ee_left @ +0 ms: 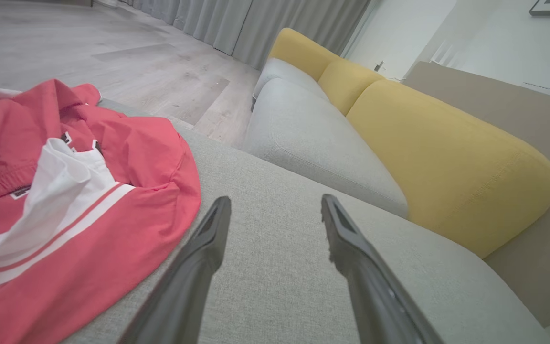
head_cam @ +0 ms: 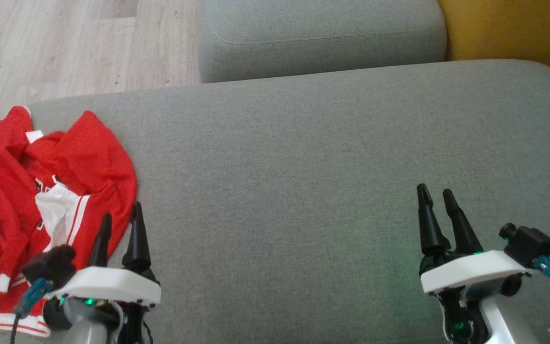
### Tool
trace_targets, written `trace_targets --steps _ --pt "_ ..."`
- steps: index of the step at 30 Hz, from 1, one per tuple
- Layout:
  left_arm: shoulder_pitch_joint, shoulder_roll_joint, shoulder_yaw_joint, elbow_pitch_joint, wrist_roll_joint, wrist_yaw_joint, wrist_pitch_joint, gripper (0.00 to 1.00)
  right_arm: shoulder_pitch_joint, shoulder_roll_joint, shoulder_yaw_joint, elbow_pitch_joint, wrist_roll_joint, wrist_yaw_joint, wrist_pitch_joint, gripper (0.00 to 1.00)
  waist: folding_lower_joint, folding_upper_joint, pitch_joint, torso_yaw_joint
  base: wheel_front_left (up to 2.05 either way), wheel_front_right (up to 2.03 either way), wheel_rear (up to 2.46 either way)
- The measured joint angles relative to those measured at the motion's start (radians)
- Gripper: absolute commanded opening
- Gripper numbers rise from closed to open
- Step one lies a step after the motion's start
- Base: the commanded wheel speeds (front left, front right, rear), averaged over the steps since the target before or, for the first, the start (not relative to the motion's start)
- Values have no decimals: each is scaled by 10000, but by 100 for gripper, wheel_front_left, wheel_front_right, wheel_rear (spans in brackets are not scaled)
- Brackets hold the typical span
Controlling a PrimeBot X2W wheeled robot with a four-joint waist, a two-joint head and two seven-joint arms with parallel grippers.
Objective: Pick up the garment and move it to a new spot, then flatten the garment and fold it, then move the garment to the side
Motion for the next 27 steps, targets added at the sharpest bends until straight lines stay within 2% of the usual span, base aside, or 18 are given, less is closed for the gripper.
trace_targets --steps 27 --pt "-1 29 -522 -201 3126 380 -767 100 -256 -65 767 -6 -2656 0 -717 100 0 0 -102 -48 0 0 0"
